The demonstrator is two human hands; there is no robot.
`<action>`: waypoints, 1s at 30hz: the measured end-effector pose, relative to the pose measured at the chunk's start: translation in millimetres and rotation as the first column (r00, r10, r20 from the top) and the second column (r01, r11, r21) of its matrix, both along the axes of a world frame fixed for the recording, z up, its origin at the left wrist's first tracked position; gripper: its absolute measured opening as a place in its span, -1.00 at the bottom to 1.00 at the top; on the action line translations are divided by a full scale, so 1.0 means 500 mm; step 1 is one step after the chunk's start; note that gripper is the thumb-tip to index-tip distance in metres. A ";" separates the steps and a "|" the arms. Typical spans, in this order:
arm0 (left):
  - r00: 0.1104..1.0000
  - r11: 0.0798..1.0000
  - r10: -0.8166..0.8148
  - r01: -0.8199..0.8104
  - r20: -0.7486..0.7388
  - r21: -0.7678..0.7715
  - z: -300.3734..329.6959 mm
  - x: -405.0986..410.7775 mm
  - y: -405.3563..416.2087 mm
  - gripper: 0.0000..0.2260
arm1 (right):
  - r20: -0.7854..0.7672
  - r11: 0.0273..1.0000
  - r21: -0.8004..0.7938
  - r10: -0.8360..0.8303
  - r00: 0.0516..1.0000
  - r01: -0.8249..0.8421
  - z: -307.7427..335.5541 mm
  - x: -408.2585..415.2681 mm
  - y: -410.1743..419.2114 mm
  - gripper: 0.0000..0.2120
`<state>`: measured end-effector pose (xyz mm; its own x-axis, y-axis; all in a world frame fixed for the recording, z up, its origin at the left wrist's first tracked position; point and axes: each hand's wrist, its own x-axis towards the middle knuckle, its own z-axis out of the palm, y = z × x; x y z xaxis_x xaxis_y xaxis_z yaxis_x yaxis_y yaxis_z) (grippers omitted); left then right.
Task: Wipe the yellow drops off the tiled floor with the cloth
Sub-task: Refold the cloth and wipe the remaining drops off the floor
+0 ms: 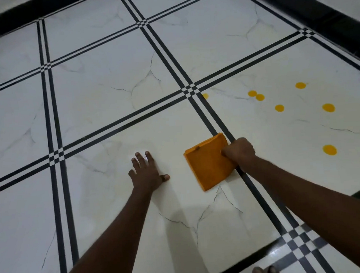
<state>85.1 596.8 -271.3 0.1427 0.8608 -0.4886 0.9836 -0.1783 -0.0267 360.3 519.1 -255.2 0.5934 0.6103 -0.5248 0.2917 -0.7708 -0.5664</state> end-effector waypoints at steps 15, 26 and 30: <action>0.995 0.999 0.044 -0.042 0.089 -0.019 0.008 -0.008 -0.009 0.02 | 0.525 0.531 0.120 0.683 0.508 -0.839 0.034 -0.124 -0.048 -0.78; 0.945 0.987 -0.022 -0.032 0.326 0.159 -0.020 0.009 -0.025 -0.10 | 0.635 0.812 -0.091 0.494 0.594 -0.577 -0.116 0.019 -0.081 -0.28; 0.973 0.988 -0.109 0.084 0.202 0.129 -0.058 0.027 -0.040 0.02 | 0.629 0.854 -0.069 0.438 0.643 -0.515 -0.122 -0.062 -0.182 -0.23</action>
